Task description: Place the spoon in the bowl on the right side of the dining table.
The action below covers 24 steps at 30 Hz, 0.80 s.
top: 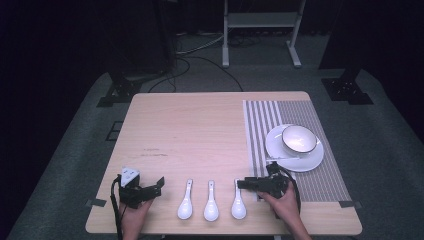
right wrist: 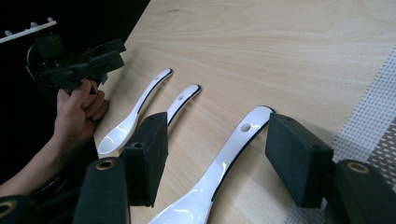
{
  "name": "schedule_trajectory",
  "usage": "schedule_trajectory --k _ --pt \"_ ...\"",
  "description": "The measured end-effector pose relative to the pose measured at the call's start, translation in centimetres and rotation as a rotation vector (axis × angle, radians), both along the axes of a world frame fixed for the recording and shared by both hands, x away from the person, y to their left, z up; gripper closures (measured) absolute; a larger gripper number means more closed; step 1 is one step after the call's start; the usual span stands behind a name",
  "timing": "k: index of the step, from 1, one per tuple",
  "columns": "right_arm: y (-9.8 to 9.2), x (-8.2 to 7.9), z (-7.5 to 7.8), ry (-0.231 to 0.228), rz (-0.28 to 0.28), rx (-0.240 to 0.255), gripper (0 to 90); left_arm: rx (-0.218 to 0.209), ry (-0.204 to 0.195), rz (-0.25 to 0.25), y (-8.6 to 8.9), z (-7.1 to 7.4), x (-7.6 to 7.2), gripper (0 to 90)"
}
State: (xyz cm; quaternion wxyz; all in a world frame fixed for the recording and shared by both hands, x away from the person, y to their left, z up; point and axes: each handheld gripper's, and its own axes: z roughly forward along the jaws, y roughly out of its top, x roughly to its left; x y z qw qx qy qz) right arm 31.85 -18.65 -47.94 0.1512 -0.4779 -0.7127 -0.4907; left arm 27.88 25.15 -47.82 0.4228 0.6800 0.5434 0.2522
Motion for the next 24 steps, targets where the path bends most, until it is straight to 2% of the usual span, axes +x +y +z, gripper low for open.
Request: schedule_trajectory --k 5,12,24 --pt "0.6 0.5 -0.1 0.016 0.002 -0.015 40.4 0.0 -0.002 0.0 0.0 0.0 0.0 0.2" --pt "1.2 0.9 -0.2 0.023 -0.009 -0.069 42.5 -0.003 -0.001 -0.001 0.0 0.0 0.0 0.2" --pt "2.2 1.0 0.0 0.003 -0.024 -0.158 46.2 -0.008 -0.003 0.0 0.0 0.0 0.0 0.2"
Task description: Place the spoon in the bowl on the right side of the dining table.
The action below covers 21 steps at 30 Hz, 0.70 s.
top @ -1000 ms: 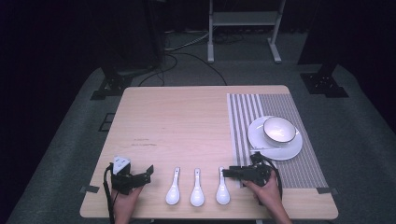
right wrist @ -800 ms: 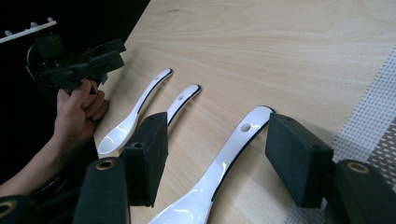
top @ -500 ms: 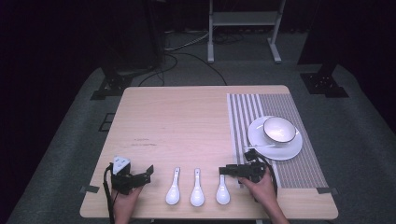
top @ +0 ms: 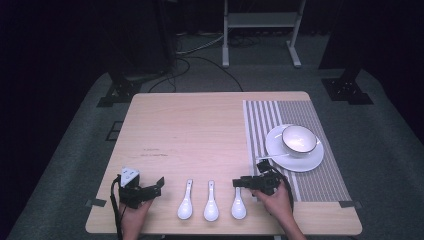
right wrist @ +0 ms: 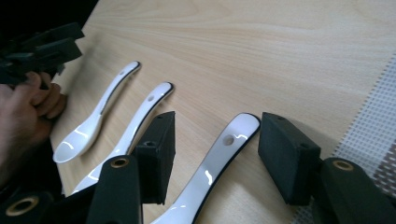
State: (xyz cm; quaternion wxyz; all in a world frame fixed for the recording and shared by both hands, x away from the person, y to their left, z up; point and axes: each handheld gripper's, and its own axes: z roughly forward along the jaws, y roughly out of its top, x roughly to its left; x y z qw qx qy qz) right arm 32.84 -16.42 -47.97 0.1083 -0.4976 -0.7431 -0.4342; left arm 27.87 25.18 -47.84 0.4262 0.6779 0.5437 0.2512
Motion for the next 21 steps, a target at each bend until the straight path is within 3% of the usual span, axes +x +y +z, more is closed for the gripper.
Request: schedule_trajectory --k 6,21 --pt "0.5 -0.2 0.2 -0.025 -0.007 -0.037 47.8 0.002 0.0 -0.001 0.0 0.0 0.0 0.2" --pt "3.8 -2.2 1.2 -0.198 -0.022 -0.341 63.0 0.003 0.0 -0.002 0.0 0.0 0.0 0.2"
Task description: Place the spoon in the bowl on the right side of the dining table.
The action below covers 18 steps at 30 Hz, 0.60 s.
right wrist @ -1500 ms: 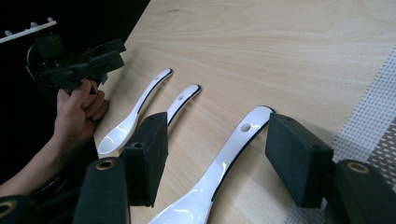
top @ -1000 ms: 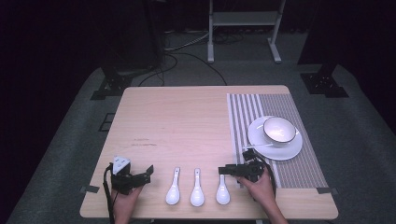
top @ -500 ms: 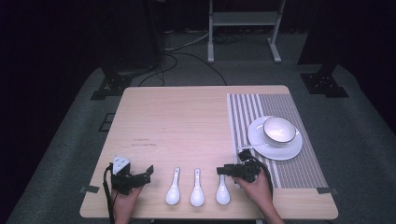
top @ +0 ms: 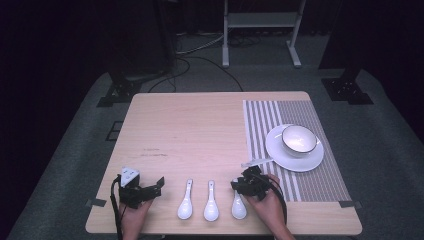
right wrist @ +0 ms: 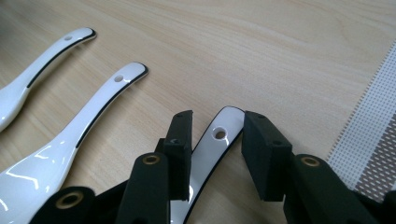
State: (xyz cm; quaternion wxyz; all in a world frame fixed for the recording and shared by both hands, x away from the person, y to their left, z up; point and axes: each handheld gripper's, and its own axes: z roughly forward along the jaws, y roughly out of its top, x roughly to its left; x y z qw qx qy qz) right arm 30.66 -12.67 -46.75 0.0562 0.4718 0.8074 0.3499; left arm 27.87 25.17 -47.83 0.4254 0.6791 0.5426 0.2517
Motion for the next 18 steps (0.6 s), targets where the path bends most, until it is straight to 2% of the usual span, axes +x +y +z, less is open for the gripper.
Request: schedule_trajectory --k 7,11,13,18 --pt "0.3 0.0 0.3 0.014 -0.016 -0.041 70.2 0.002 0.0 0.0 0.0 0.0 0.0 0.2" --pt "0.3 0.2 0.4 0.016 -0.005 -0.074 71.6 0.002 0.0 0.0 0.0 0.0 0.0 0.2" --pt "0.6 0.5 0.7 0.029 0.012 -0.105 71.9 0.002 0.0 0.0 0.0 0.0 0.0 0.2" --pt "1.1 1.0 1.0 0.053 0.032 -0.145 73.4 0.002 0.001 0.0 0.0 0.0 0.0 0.2"
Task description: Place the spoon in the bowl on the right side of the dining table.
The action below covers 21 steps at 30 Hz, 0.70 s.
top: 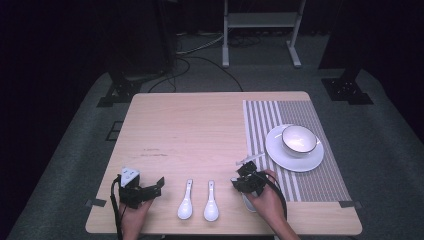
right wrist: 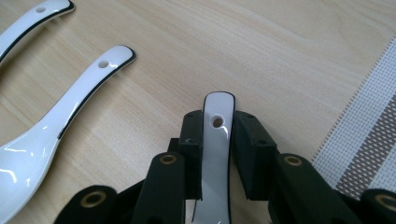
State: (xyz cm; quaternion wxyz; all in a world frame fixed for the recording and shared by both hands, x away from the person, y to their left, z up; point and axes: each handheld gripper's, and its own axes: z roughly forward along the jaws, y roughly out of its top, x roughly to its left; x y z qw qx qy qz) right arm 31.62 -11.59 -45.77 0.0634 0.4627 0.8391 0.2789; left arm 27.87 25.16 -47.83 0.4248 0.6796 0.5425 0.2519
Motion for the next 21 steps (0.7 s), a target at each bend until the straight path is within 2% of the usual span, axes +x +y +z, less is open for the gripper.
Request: schedule_trajectory --k 5,10,21 --pt "0.34 0.27 0.19 0.01 0.014 -0.031 73.7 -0.002 0.0 -0.001 0.01 0.0 0.0 0.2" --pt "0.89 0.64 0.53 0.037 0.039 -0.084 73.9 -0.002 0.0 -0.001 0.02 0.0 0.0 0.2" --pt "0.91 1.07 0.66 0.072 0.057 -0.081 74.3 -0.006 -0.001 0.0 0.03 -0.01 0.0 0.2"
